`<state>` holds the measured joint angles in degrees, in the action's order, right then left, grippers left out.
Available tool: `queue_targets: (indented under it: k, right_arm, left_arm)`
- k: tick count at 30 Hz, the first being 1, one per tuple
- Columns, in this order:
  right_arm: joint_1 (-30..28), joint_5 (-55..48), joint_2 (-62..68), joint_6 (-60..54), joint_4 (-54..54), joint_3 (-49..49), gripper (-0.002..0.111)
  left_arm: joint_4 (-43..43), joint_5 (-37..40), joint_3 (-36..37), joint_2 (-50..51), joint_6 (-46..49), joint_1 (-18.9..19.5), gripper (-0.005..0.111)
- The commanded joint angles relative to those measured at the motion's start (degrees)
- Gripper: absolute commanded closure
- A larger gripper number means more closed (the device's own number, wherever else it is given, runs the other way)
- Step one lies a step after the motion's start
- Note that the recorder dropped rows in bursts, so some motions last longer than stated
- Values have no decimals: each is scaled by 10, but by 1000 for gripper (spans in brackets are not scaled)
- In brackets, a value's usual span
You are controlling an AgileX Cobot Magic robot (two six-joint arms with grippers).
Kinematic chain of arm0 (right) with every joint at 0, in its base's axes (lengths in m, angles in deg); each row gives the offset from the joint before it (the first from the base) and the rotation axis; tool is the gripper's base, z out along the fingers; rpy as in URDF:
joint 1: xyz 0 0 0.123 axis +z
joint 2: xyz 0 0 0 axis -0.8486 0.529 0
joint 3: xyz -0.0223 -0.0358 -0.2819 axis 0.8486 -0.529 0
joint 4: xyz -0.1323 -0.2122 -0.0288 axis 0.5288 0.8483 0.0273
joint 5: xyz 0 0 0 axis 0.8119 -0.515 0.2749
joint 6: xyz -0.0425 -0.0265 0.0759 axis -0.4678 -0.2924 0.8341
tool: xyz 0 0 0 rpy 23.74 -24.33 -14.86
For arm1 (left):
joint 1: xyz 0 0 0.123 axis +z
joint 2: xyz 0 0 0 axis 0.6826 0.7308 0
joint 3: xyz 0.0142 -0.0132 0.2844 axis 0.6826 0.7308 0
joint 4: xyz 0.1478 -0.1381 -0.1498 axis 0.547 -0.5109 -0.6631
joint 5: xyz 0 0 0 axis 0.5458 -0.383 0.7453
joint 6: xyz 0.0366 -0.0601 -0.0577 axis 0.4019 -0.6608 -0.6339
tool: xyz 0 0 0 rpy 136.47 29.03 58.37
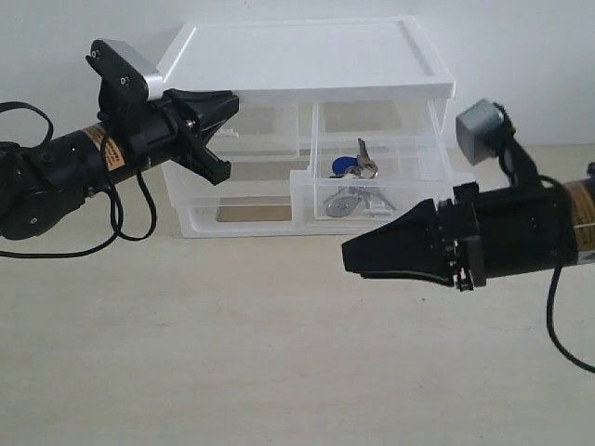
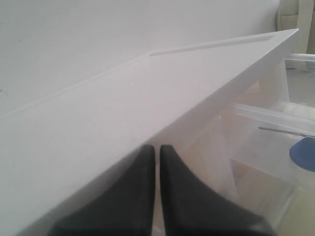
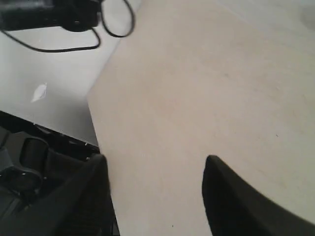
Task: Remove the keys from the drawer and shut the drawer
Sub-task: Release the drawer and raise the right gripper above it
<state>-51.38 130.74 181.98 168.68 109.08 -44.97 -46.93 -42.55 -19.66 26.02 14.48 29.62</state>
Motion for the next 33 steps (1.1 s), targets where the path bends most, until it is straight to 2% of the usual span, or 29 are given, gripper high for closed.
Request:
queue_targets:
  k: [1, 4, 6, 8, 10, 11, 13, 19, 23, 26, 28, 30, 31, 33]
  right_arm:
    - [12, 10, -104, 18, 22, 0, 61]
    - [13, 10, -170, 24, 22, 0, 73]
    - [13, -53, -217, 23, 23, 5, 80]
    - [13, -177, -254, 23, 47, 15, 75]
    - [13, -285, -275, 49, 68, 26, 62]
    - [13, -328, -279, 69, 68, 30, 57]
    - [13, -372, -278, 70, 68, 38, 54]
    - [13, -340, -206, 68, 68, 107, 56]
    - [23, -350, -149, 5, 68, 163, 56]
    - [64, -494, -125, -61, 68, 184, 56]
    - [110, -629, -115, -128, 68, 184, 56]
    - [158, -758, -111, -145, 68, 184, 56]
    - [181, -804, -112, -155, 57, 184, 56]
    - [216, -888, -110, -266, -16, 193, 56]
  left_arm:
    - [-71, 52, -14, 10, -3, 9, 102]
    - [-71, 52, -14, 10, -3, 9, 102]
    - [-71, 52, -14, 10, -3, 9, 102]
    - [-71, 52, -14, 10, -3, 9, 102]
    - [-71, 52, -14, 10, -3, 9, 102]
    - [-71, 53, -14, 10, -3, 9, 102]
    - [-71, 53, -14, 10, -3, 9, 102]
    - [-71, 54, -14, 10, 5, 9, 102]
    - [-75, 66, -14, 10, 25, 9, 102]
    - [-75, 66, -14, 10, 25, 9, 102]
    - [-75, 68, -14, 10, 25, 9, 102]
    - [-75, 68, -14, 10, 25, 10, 102]
    - [-79, 68, -14, 10, 25, 9, 102]
    - [-84, 68, -14, 10, 25, 9, 102]
